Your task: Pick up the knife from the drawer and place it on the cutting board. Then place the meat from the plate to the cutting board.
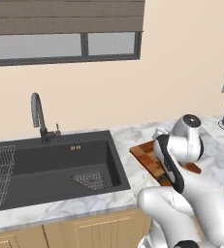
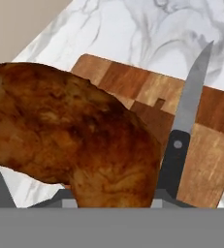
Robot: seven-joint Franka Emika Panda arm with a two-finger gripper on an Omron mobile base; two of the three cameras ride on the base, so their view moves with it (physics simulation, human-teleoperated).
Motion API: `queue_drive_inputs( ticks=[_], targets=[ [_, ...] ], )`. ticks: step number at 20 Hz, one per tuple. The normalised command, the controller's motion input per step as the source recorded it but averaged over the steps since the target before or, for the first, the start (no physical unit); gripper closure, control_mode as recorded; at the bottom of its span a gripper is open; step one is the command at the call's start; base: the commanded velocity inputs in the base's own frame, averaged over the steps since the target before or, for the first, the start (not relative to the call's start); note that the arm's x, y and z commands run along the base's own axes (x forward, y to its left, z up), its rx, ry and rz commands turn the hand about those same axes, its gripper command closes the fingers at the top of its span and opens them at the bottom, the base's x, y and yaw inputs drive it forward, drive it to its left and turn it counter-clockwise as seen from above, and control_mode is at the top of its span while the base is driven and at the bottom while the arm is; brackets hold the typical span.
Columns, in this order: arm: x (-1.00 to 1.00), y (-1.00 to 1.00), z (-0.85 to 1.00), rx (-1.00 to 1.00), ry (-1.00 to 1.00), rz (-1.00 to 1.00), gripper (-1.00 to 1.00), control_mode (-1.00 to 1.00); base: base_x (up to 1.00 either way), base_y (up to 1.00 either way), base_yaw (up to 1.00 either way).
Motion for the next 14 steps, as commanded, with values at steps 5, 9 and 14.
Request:
queue_drive_inputs(
  ticks=[5, 9, 14],
  targets=[
    [0.14, -0.06, -0.41, 0.0, 0.13, 0.09, 1.0, -1.0, 0.0, 0.0, 0.0],
    [0.24, -0.03, -0.26, -0.03, 0.01, 0.04, 1.0, -1.0, 0.0, 0.0, 0.0],
    [0.4, 0.0, -0.28, -0.09, 0.07, 0.01, 1.0, -1.0, 0.0, 0.0, 0.0]
  ],
)
